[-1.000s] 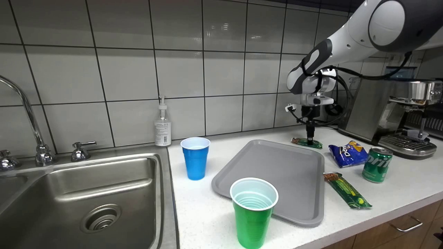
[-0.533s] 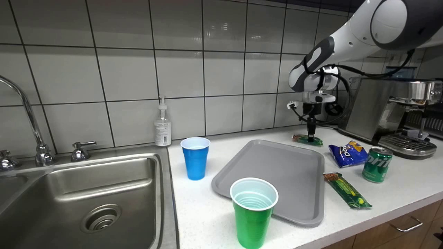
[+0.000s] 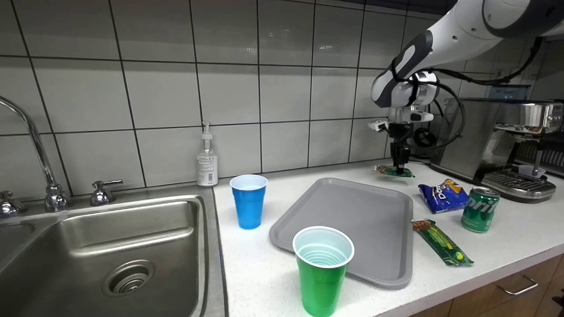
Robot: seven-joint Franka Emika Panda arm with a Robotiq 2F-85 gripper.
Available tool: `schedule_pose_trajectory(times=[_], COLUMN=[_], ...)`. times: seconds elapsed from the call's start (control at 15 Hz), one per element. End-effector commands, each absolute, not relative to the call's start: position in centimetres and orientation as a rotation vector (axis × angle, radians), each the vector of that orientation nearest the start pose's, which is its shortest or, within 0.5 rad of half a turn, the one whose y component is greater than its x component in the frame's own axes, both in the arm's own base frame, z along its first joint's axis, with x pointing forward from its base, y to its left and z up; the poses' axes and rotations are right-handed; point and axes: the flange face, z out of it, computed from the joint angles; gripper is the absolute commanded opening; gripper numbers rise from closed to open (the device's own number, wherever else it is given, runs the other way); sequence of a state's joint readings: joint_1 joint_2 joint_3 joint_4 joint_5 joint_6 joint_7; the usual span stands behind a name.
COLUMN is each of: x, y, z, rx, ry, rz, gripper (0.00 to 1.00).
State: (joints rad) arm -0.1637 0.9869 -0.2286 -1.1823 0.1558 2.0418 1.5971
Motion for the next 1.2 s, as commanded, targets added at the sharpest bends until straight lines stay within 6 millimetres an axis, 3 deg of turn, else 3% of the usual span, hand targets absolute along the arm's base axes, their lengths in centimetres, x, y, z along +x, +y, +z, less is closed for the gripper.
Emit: schedule_pose_trajectory(times=[0.0, 0.47, 1.13], x=[69.2, 66.6, 66.2], y=[-22.6, -20.1, -12.9], z=[20.5, 21.8, 21.8], rx=[-1.960, -2.162, -2.216], ry=[2.571, 2.407, 2.346], rz=[0.156, 0.208, 0.181], gripper=[0.13, 0.13, 0.13])
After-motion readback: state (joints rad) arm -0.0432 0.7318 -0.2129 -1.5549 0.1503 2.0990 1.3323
